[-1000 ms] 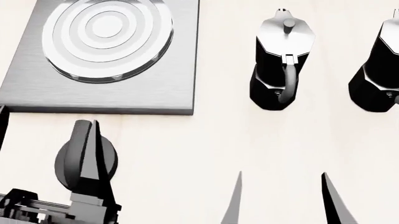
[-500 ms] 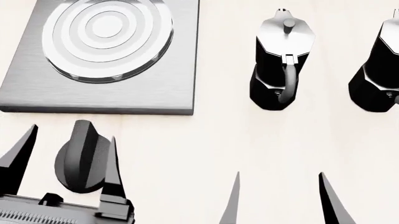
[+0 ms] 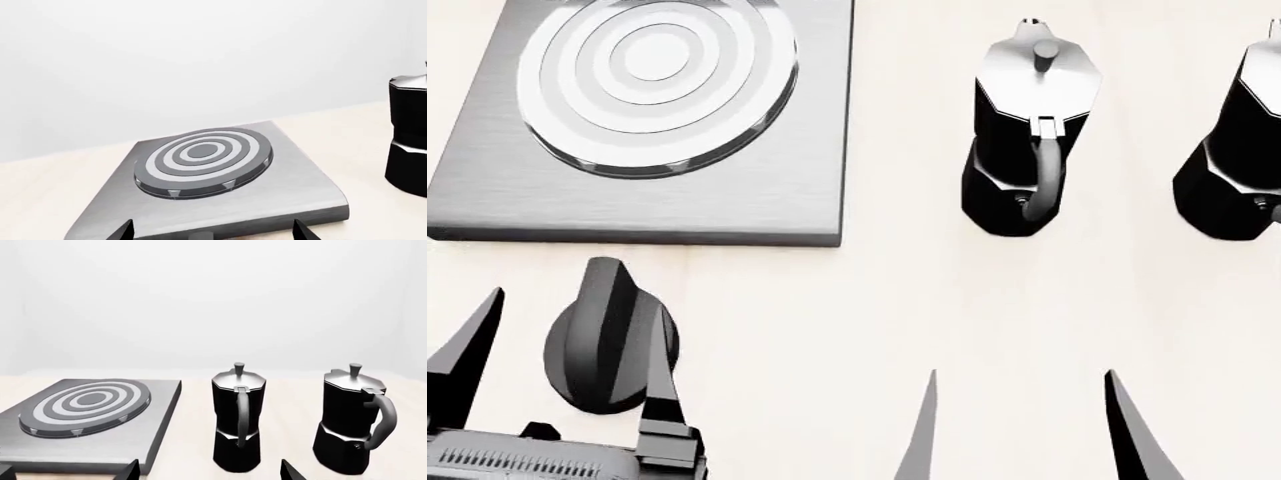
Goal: Turn off the stove.
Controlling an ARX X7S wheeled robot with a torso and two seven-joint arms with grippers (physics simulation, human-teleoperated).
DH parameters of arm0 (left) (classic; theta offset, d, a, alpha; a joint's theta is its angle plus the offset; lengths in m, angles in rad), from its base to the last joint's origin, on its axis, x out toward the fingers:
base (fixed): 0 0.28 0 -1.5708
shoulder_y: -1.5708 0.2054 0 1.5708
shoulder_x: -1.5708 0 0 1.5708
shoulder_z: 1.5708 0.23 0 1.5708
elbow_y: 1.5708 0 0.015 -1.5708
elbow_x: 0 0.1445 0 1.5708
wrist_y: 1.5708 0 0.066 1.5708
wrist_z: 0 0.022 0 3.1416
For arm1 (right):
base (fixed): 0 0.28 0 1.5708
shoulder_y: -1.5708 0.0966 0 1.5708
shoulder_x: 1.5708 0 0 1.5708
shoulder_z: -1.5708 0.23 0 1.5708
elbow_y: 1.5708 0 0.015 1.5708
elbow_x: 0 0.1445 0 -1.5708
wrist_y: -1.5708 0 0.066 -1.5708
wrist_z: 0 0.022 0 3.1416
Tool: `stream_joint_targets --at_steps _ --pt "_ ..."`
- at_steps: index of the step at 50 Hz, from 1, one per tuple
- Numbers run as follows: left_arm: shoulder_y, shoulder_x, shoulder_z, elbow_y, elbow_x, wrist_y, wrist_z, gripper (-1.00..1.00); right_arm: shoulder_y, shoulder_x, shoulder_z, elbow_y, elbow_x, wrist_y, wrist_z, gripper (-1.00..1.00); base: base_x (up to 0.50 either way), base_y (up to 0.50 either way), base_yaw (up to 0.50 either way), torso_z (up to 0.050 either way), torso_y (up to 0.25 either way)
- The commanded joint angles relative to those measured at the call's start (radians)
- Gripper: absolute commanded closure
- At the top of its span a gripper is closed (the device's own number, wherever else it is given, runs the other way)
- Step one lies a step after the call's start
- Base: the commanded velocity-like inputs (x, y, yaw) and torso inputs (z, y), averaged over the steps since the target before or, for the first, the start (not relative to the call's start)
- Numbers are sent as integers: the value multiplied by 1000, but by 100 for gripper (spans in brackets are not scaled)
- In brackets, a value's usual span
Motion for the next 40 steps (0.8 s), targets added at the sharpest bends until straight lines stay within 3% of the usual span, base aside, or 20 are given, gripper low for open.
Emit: stream_joint_targets --at_steps 1,40 --pt "13 1 -14 -42 3 38 1 -100 -3 4 -7 11 5 -10 1 -100 0 0 0 0 0" --pt "9 46 -50 -222 -17 96 36 -100 4 17 -20 19 18 -18 10 -100 0 0 0 0 0"
